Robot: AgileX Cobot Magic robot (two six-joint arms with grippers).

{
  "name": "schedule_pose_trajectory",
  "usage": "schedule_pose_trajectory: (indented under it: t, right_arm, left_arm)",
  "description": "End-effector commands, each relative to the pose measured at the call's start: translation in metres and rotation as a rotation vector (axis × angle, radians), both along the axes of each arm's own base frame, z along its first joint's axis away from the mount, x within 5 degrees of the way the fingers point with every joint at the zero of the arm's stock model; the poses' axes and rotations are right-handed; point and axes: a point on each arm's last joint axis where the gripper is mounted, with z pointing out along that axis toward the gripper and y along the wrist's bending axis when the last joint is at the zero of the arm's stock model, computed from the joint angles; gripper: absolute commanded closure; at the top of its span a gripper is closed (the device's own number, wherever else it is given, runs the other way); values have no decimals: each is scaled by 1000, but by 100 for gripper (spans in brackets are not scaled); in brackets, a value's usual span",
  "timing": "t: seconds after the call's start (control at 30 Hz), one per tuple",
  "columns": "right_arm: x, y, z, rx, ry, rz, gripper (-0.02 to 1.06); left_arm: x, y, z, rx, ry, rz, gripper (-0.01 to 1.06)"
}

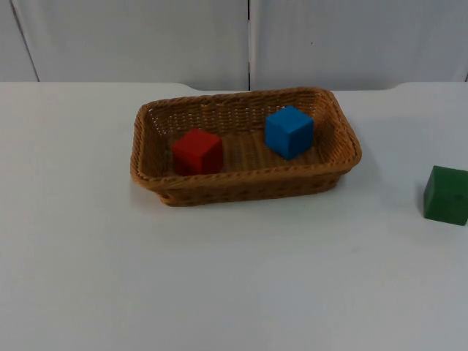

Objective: Pick up one cube with each hand and place exactly two cubes into the same basket, leaving the remaining cube outside.

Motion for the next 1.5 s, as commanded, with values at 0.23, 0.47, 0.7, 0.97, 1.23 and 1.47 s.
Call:
schedule_pose_trajectory:
  t: [0.23,0.47,0.7,0.97,1.23,1.47]
  right_arm:
    - [8,0,-4,11,-37,-41,41]
    - [13,2,-9,15,-46,-47,41]
    - [13,2,-8,16,-50,-46,41]
    - [13,2,-8,15,-52,-46,41]
    - [13,2,-8,16,-54,-46,41]
    - [13,2,-8,16,-54,-46,41]
  left_arm:
    - [2,13,-9,34,89,162,17]
    - [2,16,-14,77,116,183,17]
    - [5,15,-16,73,107,186,17]
    - [5,16,-16,75,106,187,17]
    - [5,15,-16,72,108,185,17]
    - [5,15,-16,72,108,185,17]
